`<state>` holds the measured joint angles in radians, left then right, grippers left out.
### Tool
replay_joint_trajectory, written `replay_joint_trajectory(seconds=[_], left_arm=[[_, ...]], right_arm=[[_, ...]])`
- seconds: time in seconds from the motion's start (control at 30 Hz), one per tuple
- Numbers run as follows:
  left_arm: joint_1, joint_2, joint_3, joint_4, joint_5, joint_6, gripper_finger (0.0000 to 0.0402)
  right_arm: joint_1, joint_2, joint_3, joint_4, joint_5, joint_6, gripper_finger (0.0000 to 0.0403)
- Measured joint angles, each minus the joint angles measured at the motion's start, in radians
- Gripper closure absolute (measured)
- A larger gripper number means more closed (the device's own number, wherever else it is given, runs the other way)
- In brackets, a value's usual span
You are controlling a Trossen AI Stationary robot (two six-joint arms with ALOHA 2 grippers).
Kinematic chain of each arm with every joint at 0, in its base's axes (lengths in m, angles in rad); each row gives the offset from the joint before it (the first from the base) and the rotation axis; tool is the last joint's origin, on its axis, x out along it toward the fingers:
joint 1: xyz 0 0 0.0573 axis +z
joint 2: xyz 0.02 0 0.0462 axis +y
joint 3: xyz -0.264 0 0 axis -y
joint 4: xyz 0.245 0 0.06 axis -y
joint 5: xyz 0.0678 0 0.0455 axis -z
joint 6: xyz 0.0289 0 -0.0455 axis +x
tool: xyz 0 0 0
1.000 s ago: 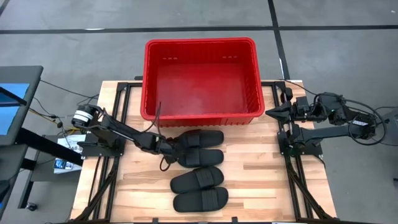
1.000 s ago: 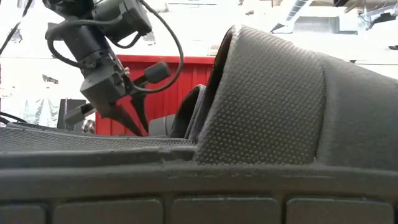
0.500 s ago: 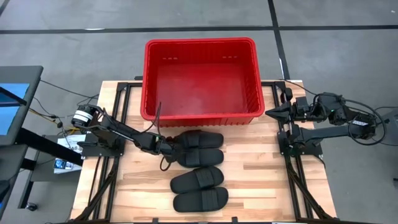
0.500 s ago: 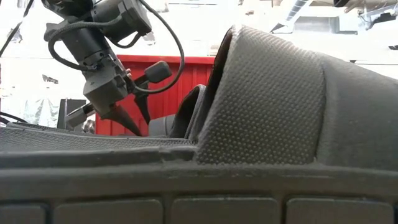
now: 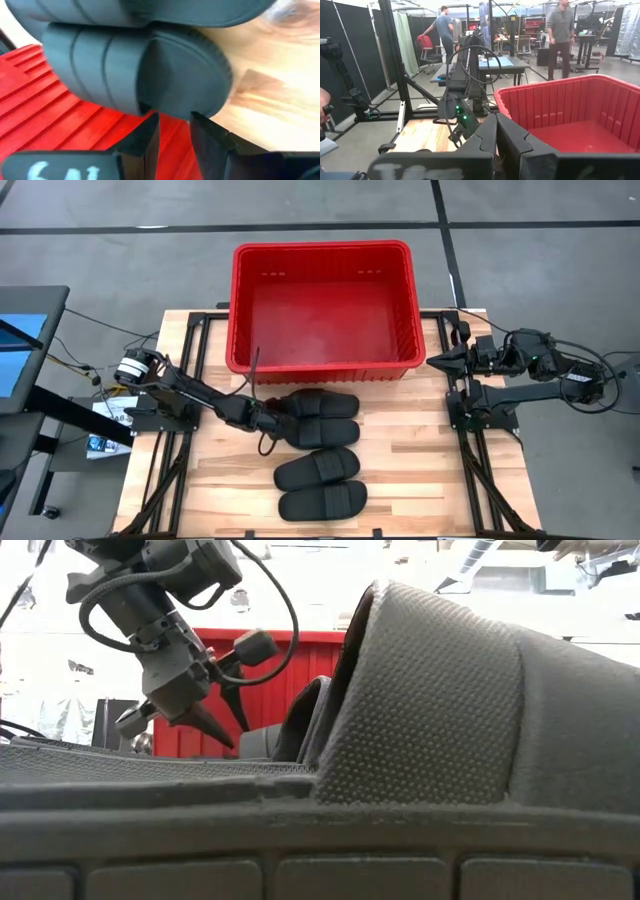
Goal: Pick and place slides into bin
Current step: Put the black slide into the container
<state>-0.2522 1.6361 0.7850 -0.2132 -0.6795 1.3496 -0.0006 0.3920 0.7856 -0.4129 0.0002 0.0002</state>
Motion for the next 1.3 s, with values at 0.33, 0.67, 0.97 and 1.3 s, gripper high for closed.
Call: replay_joint_trajectory(seconds=[0.33,0.67,0.97,1.3], left_arm=[[-0.030,-0.001,0.031,-0.184,-0.017,-0.058,0.0301],[-0.032,-0.001,0.031,-0.196,0.086,-0.054,0.0301],[-0.021,-0.001,0.031,-0.184,0.092,-0.050,0.0301],[-0.021,-0.001,0.031,-0.170,0.122,-0.006,0.0301]], right_arm=[[0.000,0.000,0.000,0.000,0.000,0.000,0.0403],[0.000,0.000,0.000,0.000,0.000,0.000,0.0403],[0.000,0.000,0.000,0.000,0.000,0.000,0.0403],[0.000,0.000,0.000,0.000,0.000,0.000,0.0403]])
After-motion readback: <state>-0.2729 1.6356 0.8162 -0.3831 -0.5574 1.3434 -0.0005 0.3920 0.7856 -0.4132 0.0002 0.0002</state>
